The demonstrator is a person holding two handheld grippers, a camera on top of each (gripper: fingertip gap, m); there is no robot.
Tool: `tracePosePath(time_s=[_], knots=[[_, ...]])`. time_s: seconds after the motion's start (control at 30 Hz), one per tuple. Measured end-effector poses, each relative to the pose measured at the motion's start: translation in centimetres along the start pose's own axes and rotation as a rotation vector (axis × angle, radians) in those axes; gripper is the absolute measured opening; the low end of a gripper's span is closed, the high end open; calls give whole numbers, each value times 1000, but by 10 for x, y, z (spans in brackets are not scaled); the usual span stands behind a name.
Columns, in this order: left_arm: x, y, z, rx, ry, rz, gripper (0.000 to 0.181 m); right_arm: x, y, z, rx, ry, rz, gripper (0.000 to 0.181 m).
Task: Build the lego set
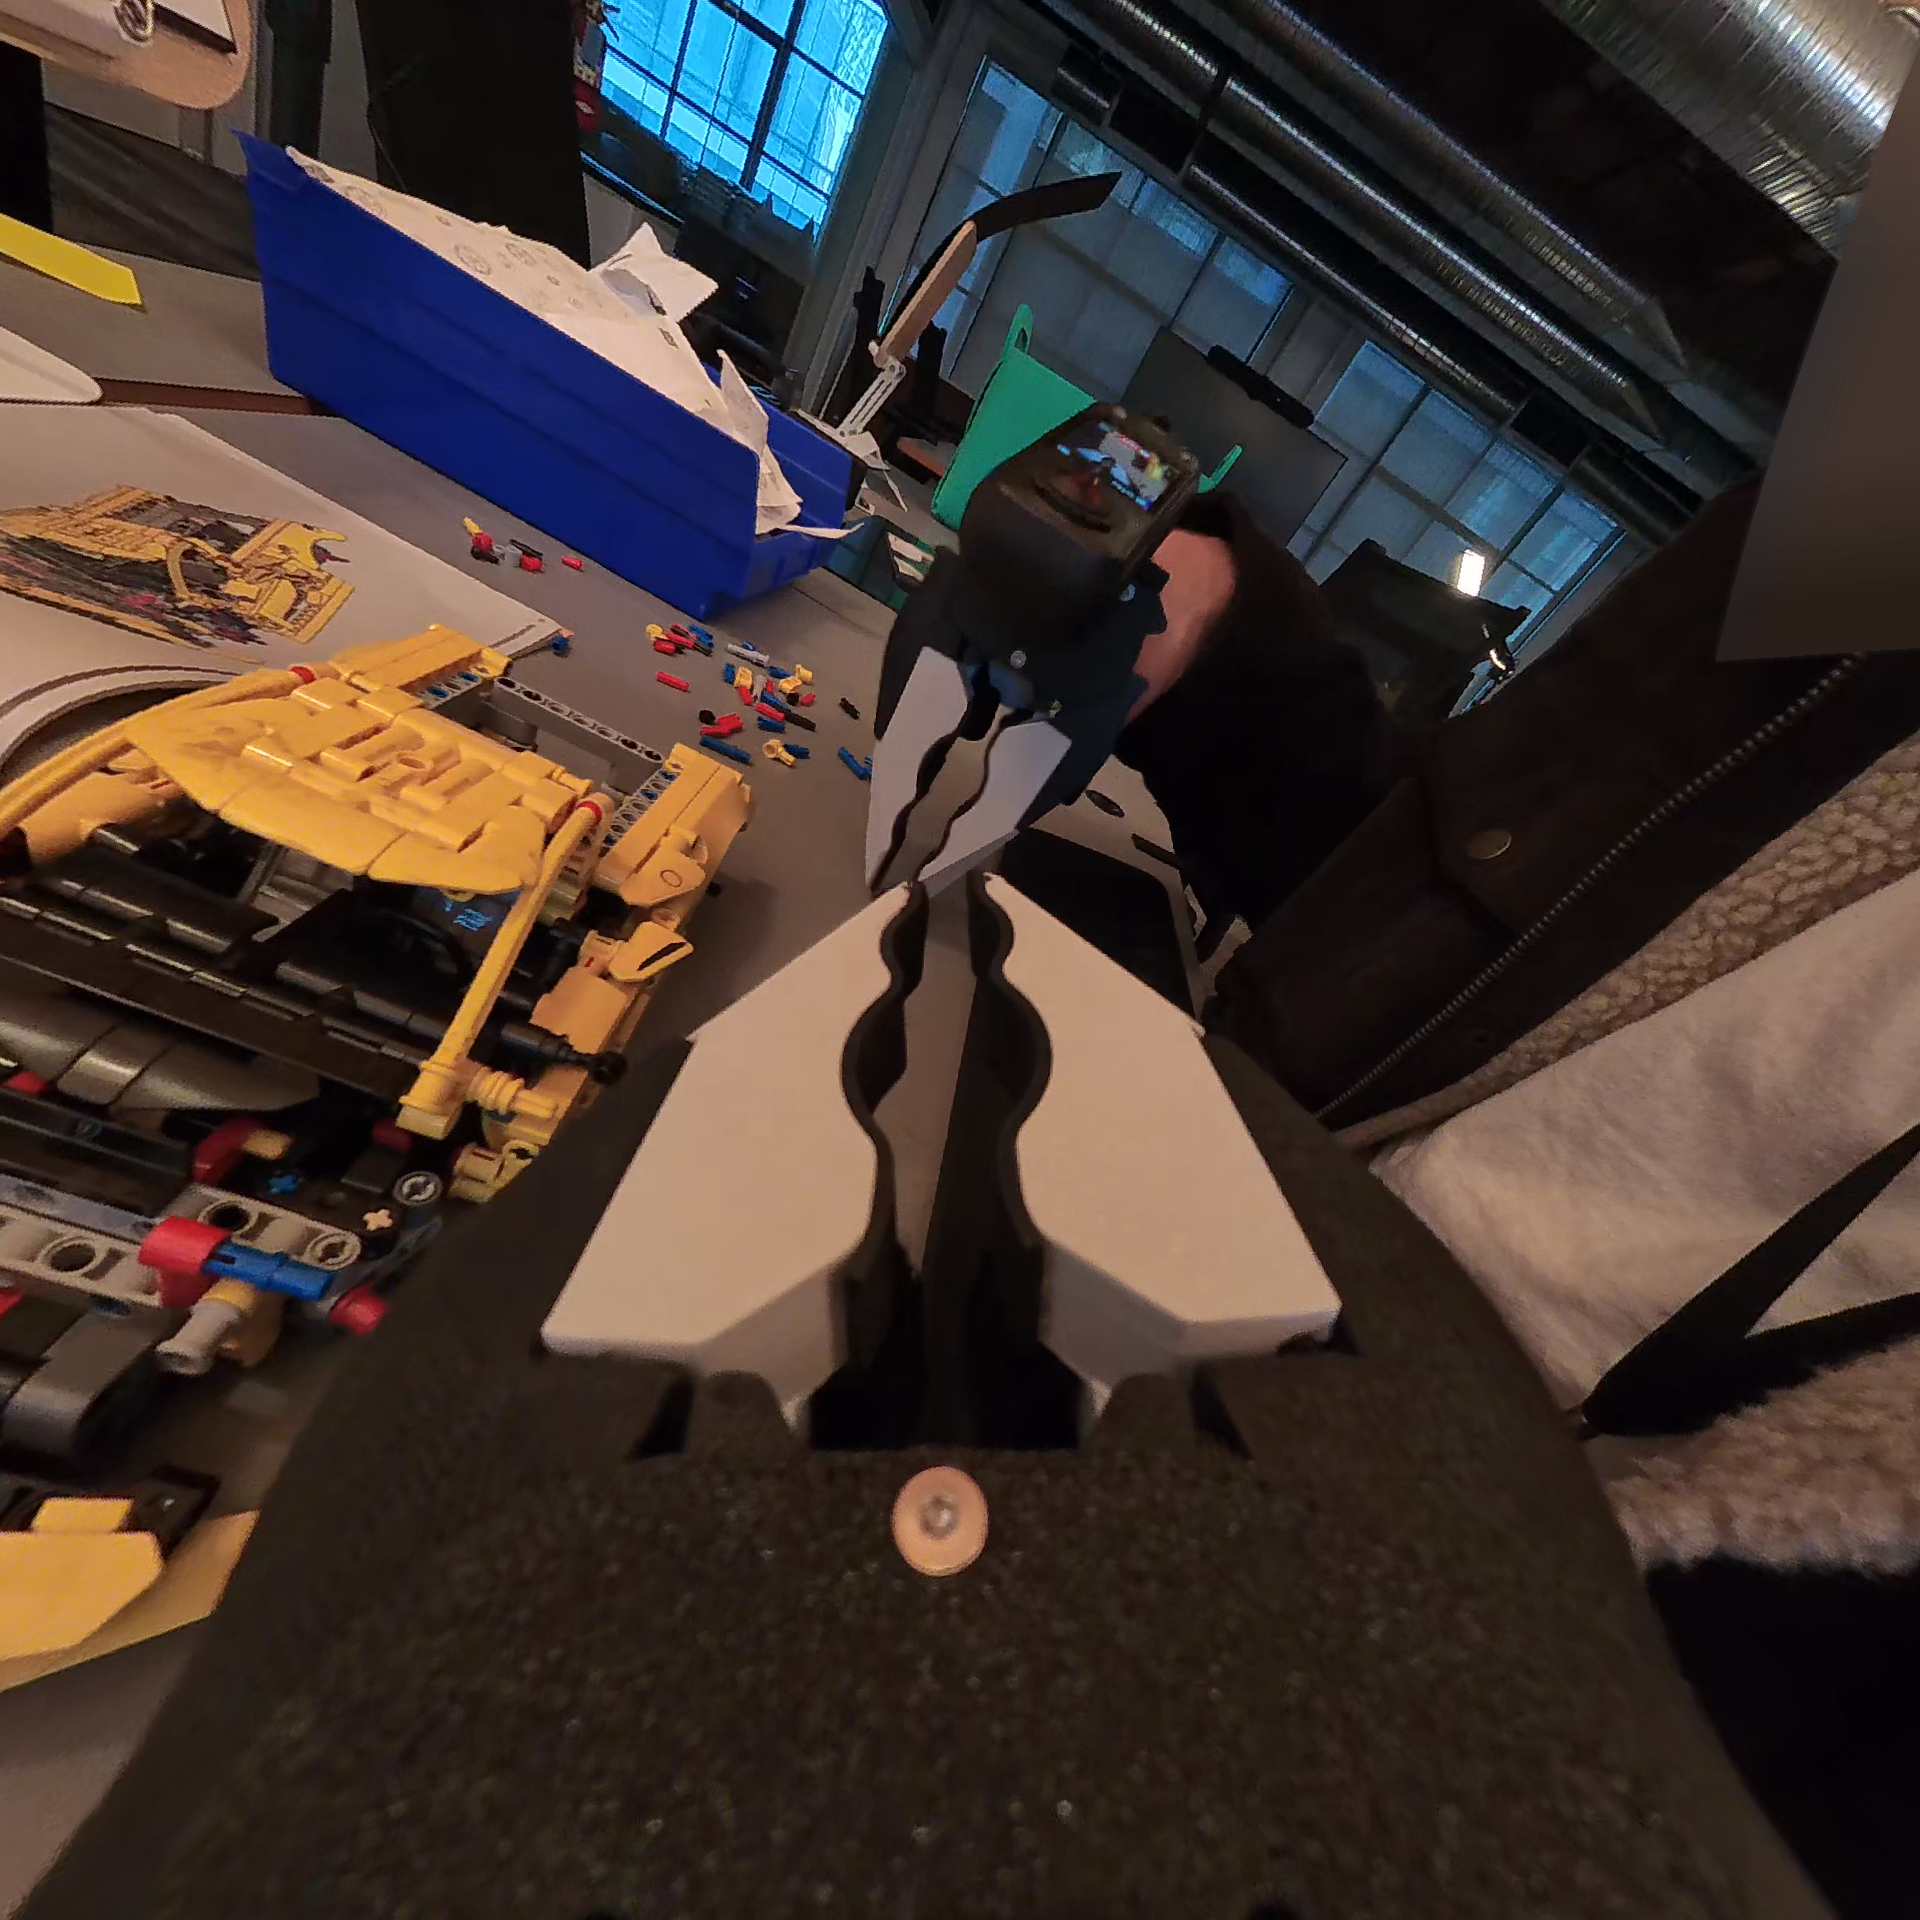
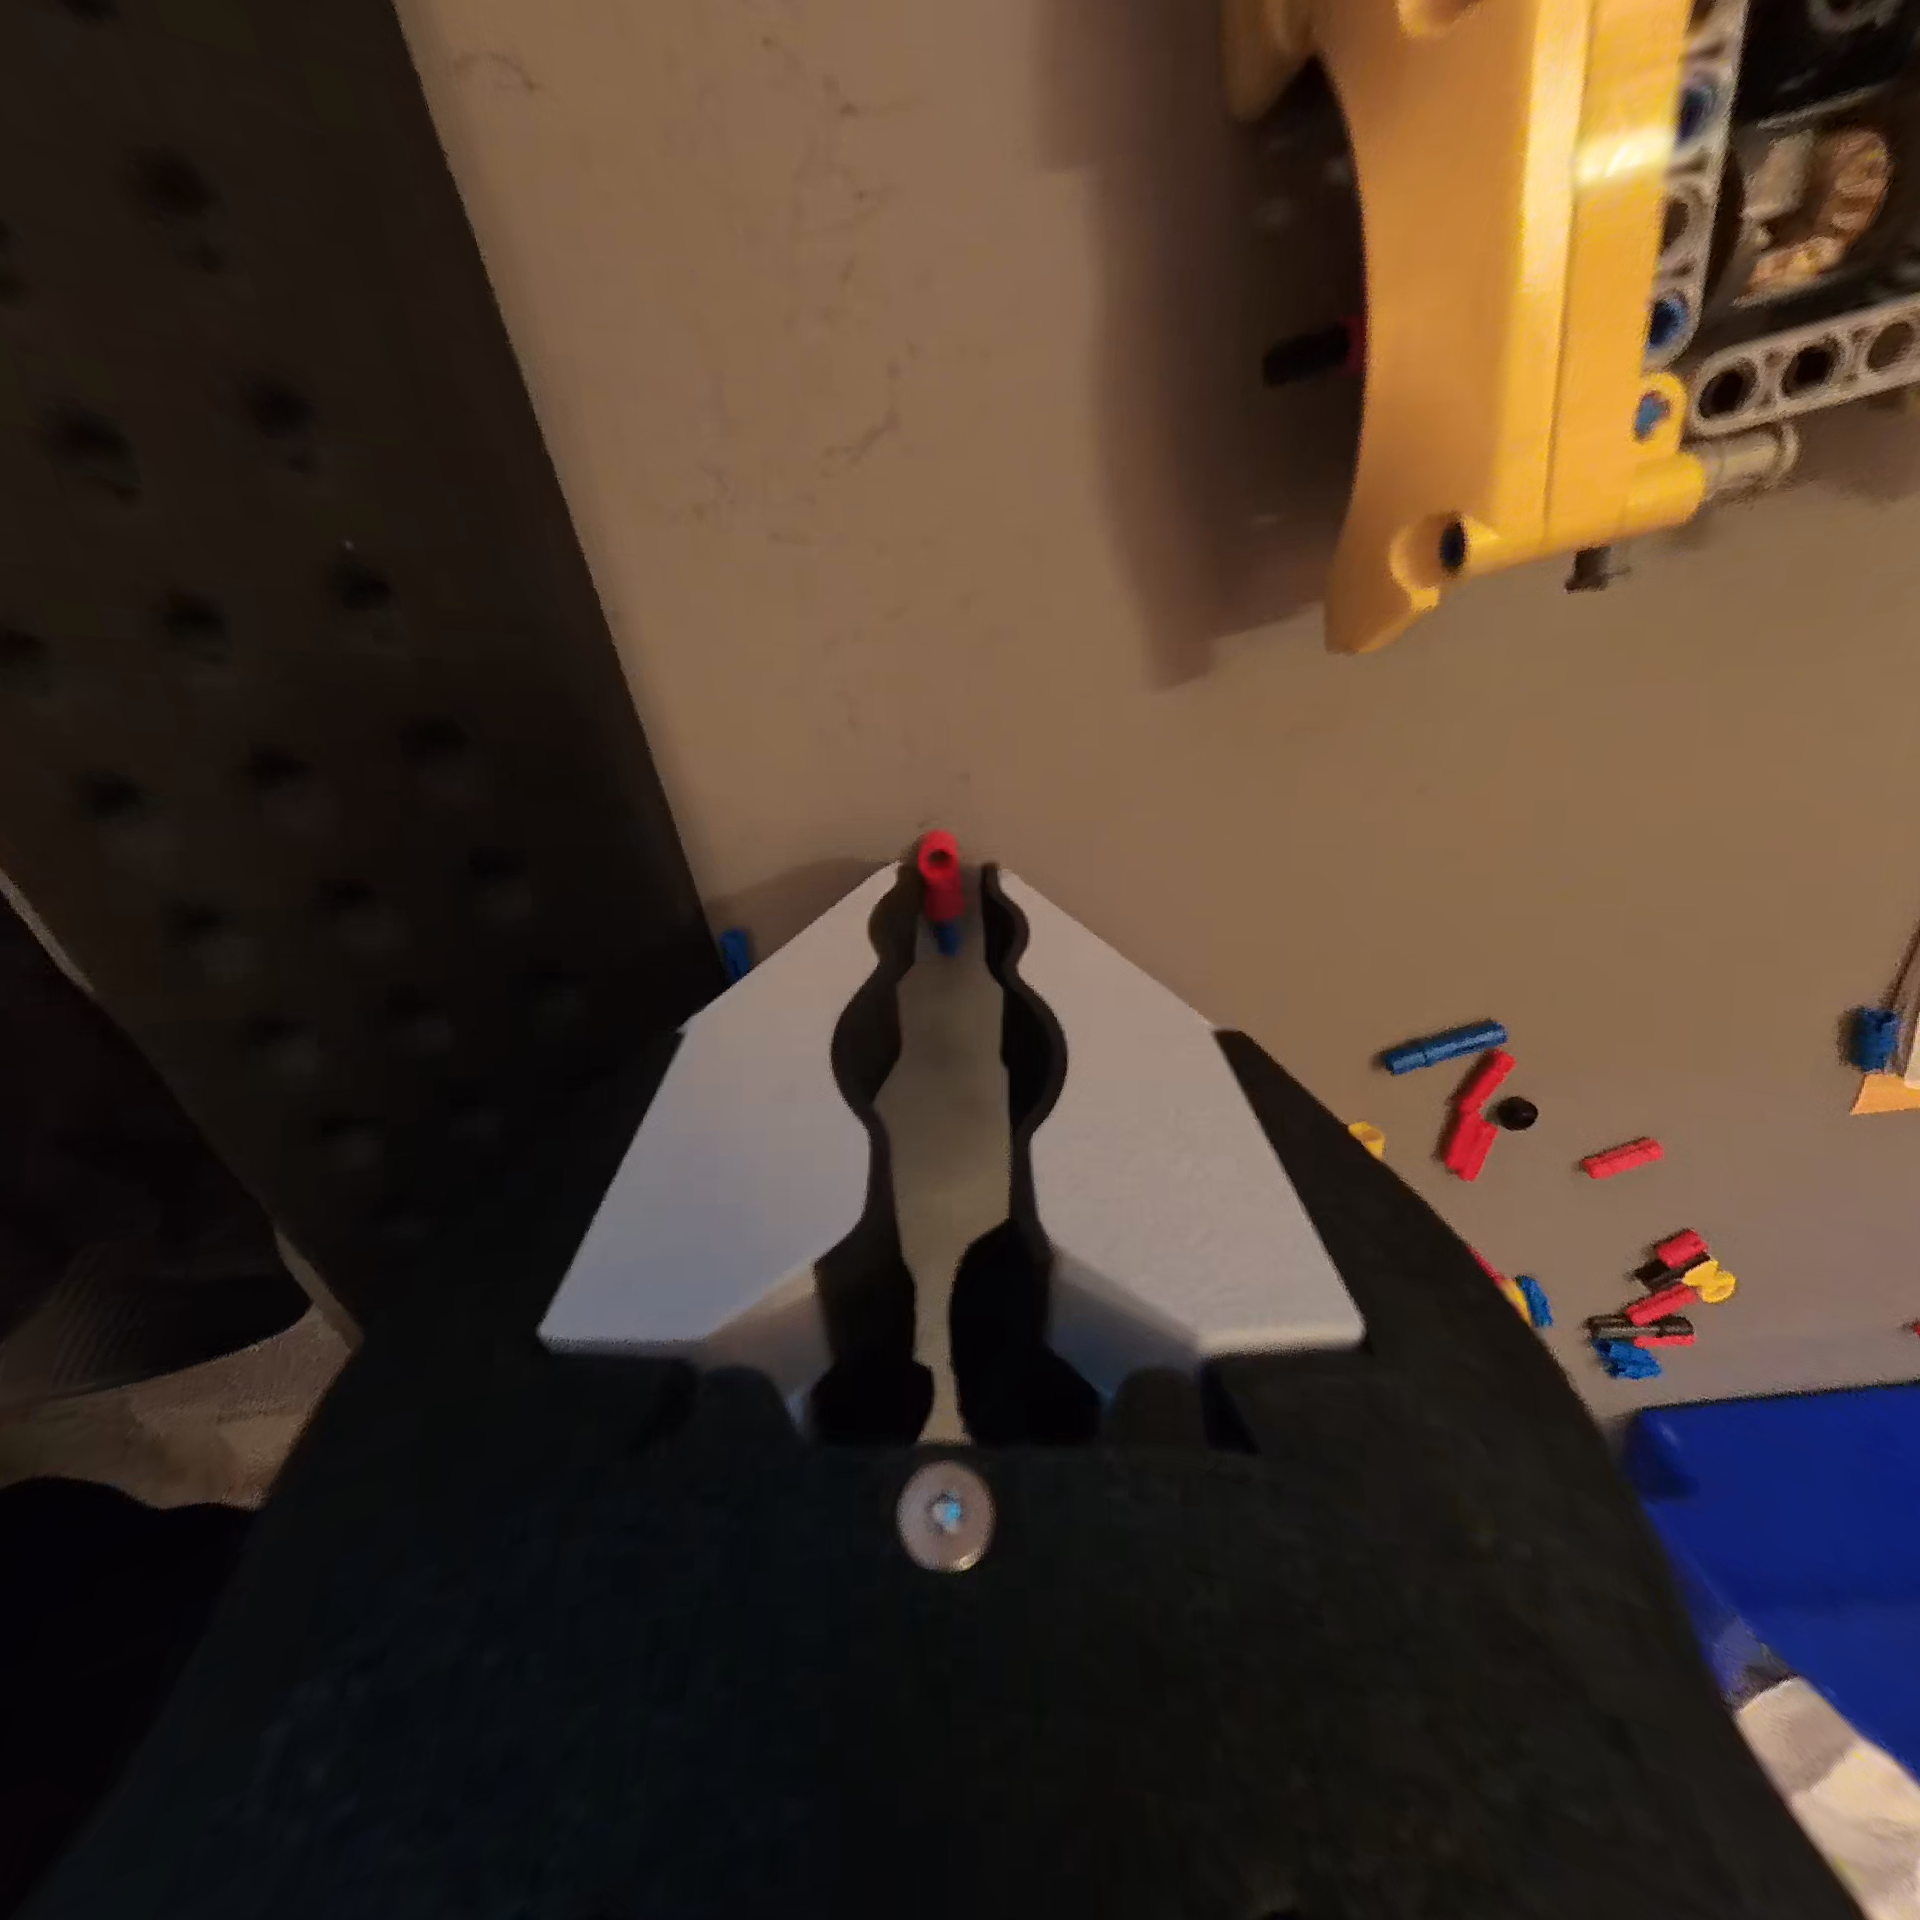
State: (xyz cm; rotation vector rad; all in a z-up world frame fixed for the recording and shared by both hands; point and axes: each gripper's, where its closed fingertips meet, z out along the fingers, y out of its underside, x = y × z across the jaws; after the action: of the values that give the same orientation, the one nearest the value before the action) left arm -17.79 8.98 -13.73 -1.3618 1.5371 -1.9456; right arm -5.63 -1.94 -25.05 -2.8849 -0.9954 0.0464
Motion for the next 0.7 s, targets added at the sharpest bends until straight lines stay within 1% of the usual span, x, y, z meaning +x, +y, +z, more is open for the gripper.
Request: tracePosePath(time_s=[0.07, 0.13, 0.2, 0.3, 0.47, 0.6, 0.7], knots=[[0, 0, -1, 4, -1, -3, 7, 3, 5, -7, 40, 31, 19, 16], [0, 0, -1, 4, 1, -6, 7, 2, 11, -18, 114, 52, 3, 14], [0, 0, 0, 1, 3, -7, 7, -15, 19, -23, 183, -12, -47, 8], [0, 1, 0, -5, 6, -9, 8, -25, 25, -20, 276, -70, -108, 4], [-1, 1, 1, -7, -1, -12, 8, -37, 29, -6, 307, -239, -87, 10], [-2, 2, 1, -9, -6, -14, 8, -37, 25, -2, 337, -254, -101, 10], [-2, 2, 1, -12, -5, -14, 8, -34, 23, -2, 335, -207, -121, 12]])
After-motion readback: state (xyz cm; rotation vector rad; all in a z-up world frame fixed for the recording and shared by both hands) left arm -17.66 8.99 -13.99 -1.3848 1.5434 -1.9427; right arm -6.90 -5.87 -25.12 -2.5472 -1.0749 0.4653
